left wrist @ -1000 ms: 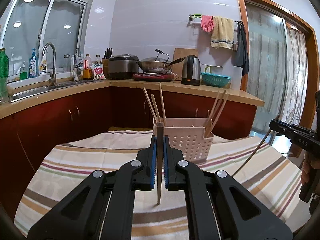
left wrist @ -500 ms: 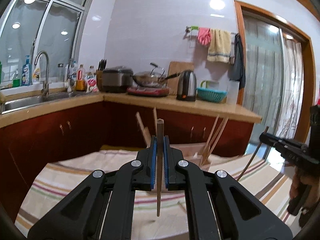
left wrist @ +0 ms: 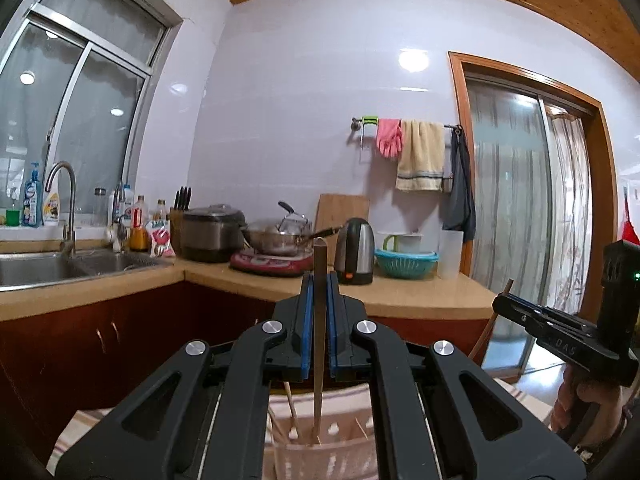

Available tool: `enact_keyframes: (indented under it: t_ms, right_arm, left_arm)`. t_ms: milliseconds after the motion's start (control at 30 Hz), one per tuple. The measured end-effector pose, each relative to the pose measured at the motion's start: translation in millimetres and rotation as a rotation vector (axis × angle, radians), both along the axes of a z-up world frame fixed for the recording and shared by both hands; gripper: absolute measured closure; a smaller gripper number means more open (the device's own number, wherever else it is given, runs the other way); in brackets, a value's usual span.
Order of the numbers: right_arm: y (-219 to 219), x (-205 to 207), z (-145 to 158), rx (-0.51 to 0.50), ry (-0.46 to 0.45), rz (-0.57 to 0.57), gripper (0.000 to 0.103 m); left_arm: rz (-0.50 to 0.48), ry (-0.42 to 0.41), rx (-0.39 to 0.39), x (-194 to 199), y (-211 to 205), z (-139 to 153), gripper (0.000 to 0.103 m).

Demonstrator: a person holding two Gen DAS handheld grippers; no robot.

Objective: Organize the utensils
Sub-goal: 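Lower both chopsticks into the holder and open both tools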

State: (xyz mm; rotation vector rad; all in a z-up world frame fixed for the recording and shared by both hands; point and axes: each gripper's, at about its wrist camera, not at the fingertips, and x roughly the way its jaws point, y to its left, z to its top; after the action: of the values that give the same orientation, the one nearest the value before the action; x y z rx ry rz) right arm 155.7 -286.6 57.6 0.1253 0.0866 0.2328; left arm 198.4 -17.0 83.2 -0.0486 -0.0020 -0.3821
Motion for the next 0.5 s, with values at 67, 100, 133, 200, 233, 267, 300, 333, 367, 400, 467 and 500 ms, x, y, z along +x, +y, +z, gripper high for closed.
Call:
enact_keyframes:
  t_ms: [67, 100, 133, 200, 233, 267, 300, 333, 367, 400, 467, 500]
  right_arm:
    - [0, 12, -2, 0.008, -0.005, 0.0, 0.096]
    - [0, 15, -5, 0.013, -0.002, 0.001, 0.096]
    - [0, 21, -7, 0.019, 0.003, 0.004, 0.096]
    - [1, 33, -17, 0.032, 0.025, 0.01, 0.096]
    - [2, 39, -24, 0.04, 0.04, 0.014, 0.096]
    - [3, 43, -31, 0.043, 0.057, 0.016, 0.096]
    - [4, 47, -37, 0.043, 0.07, 0.018, 0.096]
    - [5, 50, -42, 0.04, 0.081, 0.017, 0.096]
    - [6, 52, -46, 0.036, 0.091, 0.017, 0.096]
    - [8, 55, -53, 0.031, 0.105, 0.016, 0.096]
    - [11, 59, -65, 0.024, 0.133, 0.016, 0.096]
    - [12, 61, -69, 0.019, 0.141, 0.013, 0.096]
  left_arm:
    - [0.008, -0.011, 0.011, 9, -7, -2, 0.096]
    - [0.01, -0.011, 0.015, 13, -10, -4, 0.096]
    - [0.012, -0.005, 0.02, 19, -13, -9, 0.096]
    - [0.017, 0.008, 0.027, 27, -17, -16, 0.096]
    - [0.02, 0.022, 0.029, 32, -19, -23, 0.096]
    - [0.022, 0.038, 0.028, 36, -20, -29, 0.096]
    - [0.023, 0.048, 0.027, 41, -19, -34, 0.096]
    - [0.025, 0.062, 0.028, 45, -18, -40, 0.096]
    - [0.028, 0.083, 0.03, 51, -18, -48, 0.096]
    - [0.029, 0.103, 0.031, 56, -18, -55, 0.096]
    - [0.03, 0.134, 0.035, 63, -17, -67, 0.096]
    - [0.03, 0.152, 0.038, 67, -17, -74, 0.096]
